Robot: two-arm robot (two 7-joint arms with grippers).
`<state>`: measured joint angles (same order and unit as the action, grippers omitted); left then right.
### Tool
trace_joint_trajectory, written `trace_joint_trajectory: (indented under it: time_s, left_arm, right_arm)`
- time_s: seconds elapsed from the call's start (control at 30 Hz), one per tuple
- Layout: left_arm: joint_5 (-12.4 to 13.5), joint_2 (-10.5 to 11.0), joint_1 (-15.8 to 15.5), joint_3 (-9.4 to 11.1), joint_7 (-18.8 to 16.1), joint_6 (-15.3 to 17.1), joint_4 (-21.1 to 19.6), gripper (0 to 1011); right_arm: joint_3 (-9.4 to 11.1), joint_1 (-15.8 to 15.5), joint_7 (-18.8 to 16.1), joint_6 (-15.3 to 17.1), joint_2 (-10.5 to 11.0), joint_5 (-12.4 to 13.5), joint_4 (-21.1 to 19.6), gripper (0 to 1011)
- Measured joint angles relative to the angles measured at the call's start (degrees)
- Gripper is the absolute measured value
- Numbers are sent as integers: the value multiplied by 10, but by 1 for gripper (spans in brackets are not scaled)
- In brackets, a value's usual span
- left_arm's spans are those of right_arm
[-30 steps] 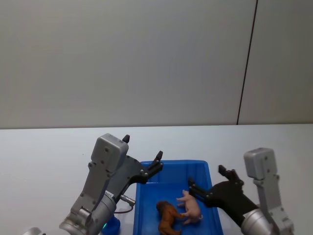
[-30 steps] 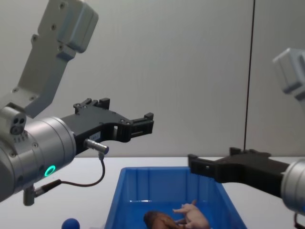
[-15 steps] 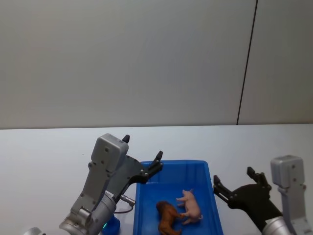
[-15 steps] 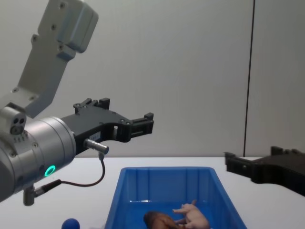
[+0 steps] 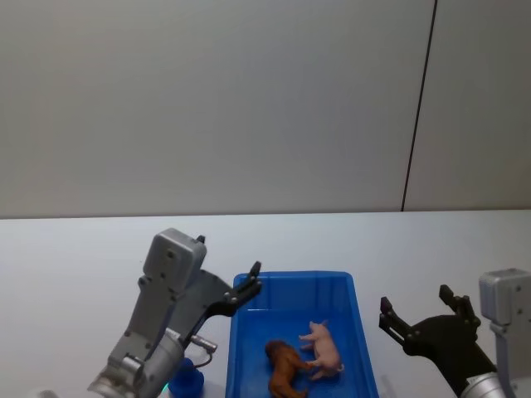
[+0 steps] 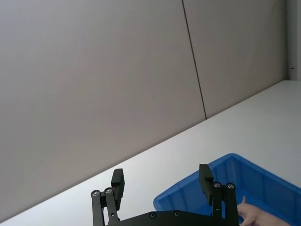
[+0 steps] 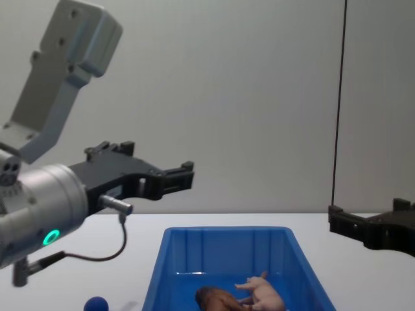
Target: Pick up the two dolls from the table and place them into the box.
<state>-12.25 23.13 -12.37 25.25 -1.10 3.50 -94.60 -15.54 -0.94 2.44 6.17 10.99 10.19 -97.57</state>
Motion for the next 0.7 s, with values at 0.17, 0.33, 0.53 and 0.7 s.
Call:
trace_joint_trajectory:
  time_s: [0.17,0.33,0.53,0.7]
  left_arm:
    - [-12,11,11,-7,-15,22,-12,1001]
    - [-31,27,27,-16,-35,50,-27,1001]
    - [-58,45,47,-26,-56,83,-41,1001]
    - [-79,58,63,-33,-63,106,-47,1001]
  right_arm:
    - [1,-3,5,-1,2,1,-3,1001]
    - [2,-5,7,-2,3,1,-4,1001]
    - [2,-7,10,-3,4,1,-6,1001]
    - [2,-7,11,-3,4,1,-7,1001]
